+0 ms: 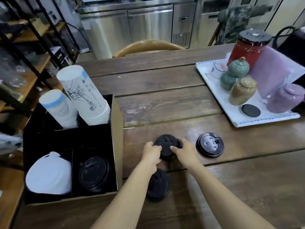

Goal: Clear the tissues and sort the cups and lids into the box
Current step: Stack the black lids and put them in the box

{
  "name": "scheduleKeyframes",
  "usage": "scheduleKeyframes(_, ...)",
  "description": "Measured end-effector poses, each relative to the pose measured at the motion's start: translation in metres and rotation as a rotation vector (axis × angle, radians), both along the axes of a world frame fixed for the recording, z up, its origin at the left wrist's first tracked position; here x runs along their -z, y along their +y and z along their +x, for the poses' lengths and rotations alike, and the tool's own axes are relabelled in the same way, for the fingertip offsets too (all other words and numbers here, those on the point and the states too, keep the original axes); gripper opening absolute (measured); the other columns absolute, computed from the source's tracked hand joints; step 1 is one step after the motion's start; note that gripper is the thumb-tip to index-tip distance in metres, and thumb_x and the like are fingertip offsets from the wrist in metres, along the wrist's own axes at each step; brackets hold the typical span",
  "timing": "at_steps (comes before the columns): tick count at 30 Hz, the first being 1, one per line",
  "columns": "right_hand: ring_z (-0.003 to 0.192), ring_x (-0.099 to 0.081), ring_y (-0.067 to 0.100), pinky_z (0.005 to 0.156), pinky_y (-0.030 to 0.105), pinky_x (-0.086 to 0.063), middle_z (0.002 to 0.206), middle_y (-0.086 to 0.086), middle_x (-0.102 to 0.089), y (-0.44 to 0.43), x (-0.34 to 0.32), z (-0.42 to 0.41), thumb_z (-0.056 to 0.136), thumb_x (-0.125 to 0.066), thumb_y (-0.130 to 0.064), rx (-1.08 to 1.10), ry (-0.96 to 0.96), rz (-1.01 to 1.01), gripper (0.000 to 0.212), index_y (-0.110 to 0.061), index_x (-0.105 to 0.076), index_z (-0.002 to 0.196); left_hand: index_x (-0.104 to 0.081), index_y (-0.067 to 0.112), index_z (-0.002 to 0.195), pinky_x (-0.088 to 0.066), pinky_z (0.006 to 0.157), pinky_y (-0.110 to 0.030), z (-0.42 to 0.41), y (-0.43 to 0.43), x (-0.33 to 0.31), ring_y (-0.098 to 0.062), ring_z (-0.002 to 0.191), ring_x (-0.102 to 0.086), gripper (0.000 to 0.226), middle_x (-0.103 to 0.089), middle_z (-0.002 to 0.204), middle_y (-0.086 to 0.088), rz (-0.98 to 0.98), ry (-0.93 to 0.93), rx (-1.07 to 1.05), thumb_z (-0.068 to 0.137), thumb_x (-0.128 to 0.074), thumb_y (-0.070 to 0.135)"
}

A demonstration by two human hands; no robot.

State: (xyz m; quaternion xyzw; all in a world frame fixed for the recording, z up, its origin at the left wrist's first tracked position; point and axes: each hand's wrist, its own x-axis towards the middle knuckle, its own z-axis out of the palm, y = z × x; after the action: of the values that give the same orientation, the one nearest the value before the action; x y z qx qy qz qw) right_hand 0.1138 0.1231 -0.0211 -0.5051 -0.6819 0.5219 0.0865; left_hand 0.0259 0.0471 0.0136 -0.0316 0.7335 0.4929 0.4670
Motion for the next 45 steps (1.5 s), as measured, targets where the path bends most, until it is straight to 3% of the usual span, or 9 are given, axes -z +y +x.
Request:
scheduleKeyframes(2, 0.109, -0.061, 0.029, 0.096, 0.047, -0.050, 0.115, 0.010, -0.066, 0.003, 0.000, 0.001, 0.083, -0.067, -0.016, 0.009, 0.049, -0.021, 0.037, -0.009, -0.059, 0.118, -0.034, 0.009, 0.142, -0.046, 0.100, -0.046, -0.001, -0.001, -0.001, -0.030, 0.126, -0.043, 0.049, -0.038, 0.145, -0.014, 0.000, -0.037, -0.069, 0.095, -0.048, 0.006)
scheduleKeyframes(7, 0.105, -0.062, 0.028, 0.094, 0.047, -0.052, 0.110, 0.011, -0.067, 0.009, -0.006, -0.001, 0.080, -0.071, -0.013, 0.044, 0.192, -0.080, 0.034, -0.008, -0.062, 0.112, -0.060, 0.007, 0.111, -0.052, 0.088, -0.041, -0.006, -0.009, -0.004, -0.019, 0.100, -0.050, 0.021, -0.057, 0.123, -0.010, 0.026, -0.019, -0.126, 0.090, -0.058, 0.010)
scheduleKeyframes(10, 0.101, -0.063, 0.026, 0.088, 0.044, -0.054, 0.108, 0.011, -0.066, 0.009, -0.017, -0.003, 0.081, -0.071, -0.011, 0.031, 0.269, -0.161, 0.029, -0.008, -0.061, 0.108, -0.058, 0.008, 0.117, -0.052, 0.080, -0.036, -0.012, -0.018, -0.012, -0.017, 0.093, -0.056, 0.029, -0.060, 0.116, -0.007, 0.068, 0.047, -0.148, 0.088, -0.063, 0.013)
scheduleKeyframes(14, 0.100, -0.062, 0.026, 0.083, 0.042, -0.054, 0.107, 0.010, -0.065, 0.002, -0.031, -0.003, 0.081, -0.070, -0.015, 0.031, 0.311, -0.153, 0.025, -0.009, -0.062, 0.104, -0.056, 0.008, 0.117, -0.051, 0.065, -0.027, -0.014, -0.032, -0.024, -0.025, 0.106, -0.060, 0.035, -0.062, 0.118, -0.010, 0.120, 0.120, -0.112, 0.085, -0.067, 0.014)
scheduleKeyframes(16, 0.097, -0.062, 0.025, 0.071, 0.034, -0.054, 0.107, 0.011, -0.065, -0.004, -0.035, 0.001, 0.081, -0.071, -0.016, 0.019, 0.303, -0.154, 0.026, -0.006, -0.063, 0.105, -0.057, 0.006, 0.116, -0.049, 0.063, -0.026, -0.011, -0.041, -0.029, -0.025, 0.104, -0.061, 0.033, -0.063, 0.114, -0.010, 0.129, 0.155, -0.086, 0.085, -0.066, 0.013)
scheduleKeyframes(24, 0.102, -0.064, 0.026, 0.090, 0.042, -0.053, 0.109, 0.010, -0.069, -0.041, -0.025, 0.022, 0.076, -0.074, -0.031, -0.055, 0.178, -0.094, 0.044, -0.004, -0.065, 0.110, -0.058, 0.007, 0.112, -0.051, 0.082, -0.036, 0.008, -0.081, -0.024, -0.023, 0.100, -0.059, 0.026, -0.062, 0.108, -0.007, 0.082, 0.186, 0.015, 0.088, -0.063, 0.015)
scheduleKeyframes(28, 0.107, -0.063, 0.025, 0.096, 0.042, -0.051, 0.116, 0.011, -0.067, -0.059, -0.015, 0.030, 0.079, -0.073, -0.026, -0.056, 0.150, -0.106, 0.046, -0.001, -0.063, 0.117, -0.057, 0.006, 0.117, -0.051, 0.085, -0.038, 0.013, -0.096, -0.008, -0.021, 0.100, -0.055, 0.031, -0.058, 0.109, -0.005, 0.054, 0.186, 0.044, 0.088, -0.063, 0.016)
scheduleKeyframes(40, 0.102, -0.065, 0.023, 0.092, 0.045, -0.053, 0.109, 0.009, -0.071, -0.084, 0.007, 0.040, 0.075, -0.069, -0.041, -0.127, -0.003, -0.045, 0.049, -0.008, -0.069, 0.111, -0.053, 0.005, 0.125, -0.050, 0.083, -0.038, 0.023, -0.117, 0.018, -0.020, 0.098, -0.050, 0.036, -0.052, 0.111, -0.004, -0.007, 0.227, 0.134, 0.091, -0.058, 0.015)
scheduleKeyframes(45, 0.094, -0.065, 0.020, 0.074, 0.028, -0.052, 0.103, 0.009, -0.071, -0.087, 0.002, 0.041, 0.087, -0.064, -0.026, -0.113, 0.003, -0.100, 0.033, -0.003, -0.068, 0.110, -0.051, 0.007, 0.128, -0.052, 0.078, -0.036, 0.025, -0.114, 0.021, -0.020, 0.096, -0.052, 0.039, -0.055, 0.120, -0.006, -0.020, 0.226, 0.132, 0.090, -0.059, 0.016)
